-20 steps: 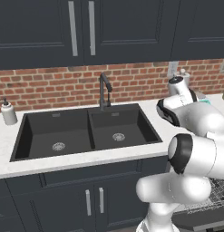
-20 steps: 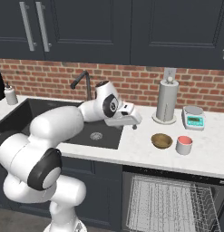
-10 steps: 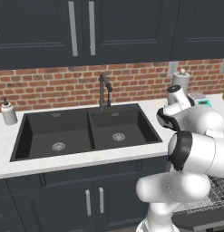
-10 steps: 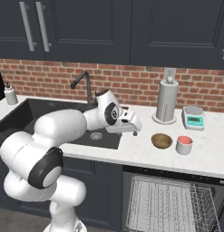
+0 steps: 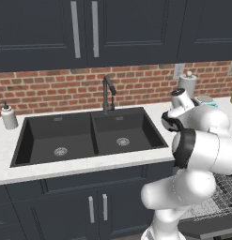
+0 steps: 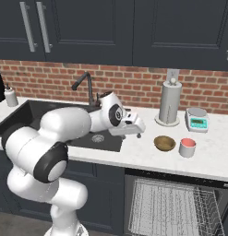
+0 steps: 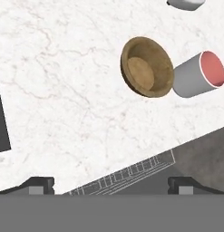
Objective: Pick up the cup and bowl from the counter, place them in the dishwasher, and close the dishwasher door.
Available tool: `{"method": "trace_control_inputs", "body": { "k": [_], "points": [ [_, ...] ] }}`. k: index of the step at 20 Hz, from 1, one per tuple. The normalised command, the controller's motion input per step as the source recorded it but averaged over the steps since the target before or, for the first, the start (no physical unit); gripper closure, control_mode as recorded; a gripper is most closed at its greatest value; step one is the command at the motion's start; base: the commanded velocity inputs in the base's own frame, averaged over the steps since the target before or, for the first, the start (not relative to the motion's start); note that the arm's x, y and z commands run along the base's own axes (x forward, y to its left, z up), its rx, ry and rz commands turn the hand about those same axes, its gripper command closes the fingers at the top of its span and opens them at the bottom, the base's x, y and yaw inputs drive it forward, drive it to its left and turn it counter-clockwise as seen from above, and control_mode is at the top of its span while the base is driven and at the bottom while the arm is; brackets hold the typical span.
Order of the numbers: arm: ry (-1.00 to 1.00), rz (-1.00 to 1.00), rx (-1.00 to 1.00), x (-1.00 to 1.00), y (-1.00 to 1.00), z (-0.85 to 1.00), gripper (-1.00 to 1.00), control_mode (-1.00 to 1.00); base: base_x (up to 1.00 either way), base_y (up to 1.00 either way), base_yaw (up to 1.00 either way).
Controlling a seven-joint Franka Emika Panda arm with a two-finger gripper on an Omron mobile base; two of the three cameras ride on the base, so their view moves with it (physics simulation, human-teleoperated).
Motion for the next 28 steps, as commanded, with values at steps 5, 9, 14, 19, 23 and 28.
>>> {"method": "trace_control_inputs", "body": {
  "k": [5,9,14,19,23,28],
  "points": [
    [0.03,0.0,0.07,0.22,-0.25,0.0,-1.0,-1.0,0.0,0.0,0.0],
    [0.0,0.0,0.18,0.12,-0.39,0.0,-1.0,-1.0,0.0,0.0,0.0],
    [-0.01,0.02,0.16,0.04,-0.32,-0.05,-1.0,-1.0,0.0,0.0,0.0],
    [-0.08,0.02,0.01,0.1,-0.05,-0.22,-1.0,-1.0,0.0,0.0,0.0],
    [-0.01,0.01,-0.01,0.29,0.1,-0.08,-1.0,-1.0,0.0,0.0,0.0],
    [0.0,0.0,-0.06,0.25,0.11,-0.16,-1.0,-1.0,0.0,0.0,0.0]
  ]
}}
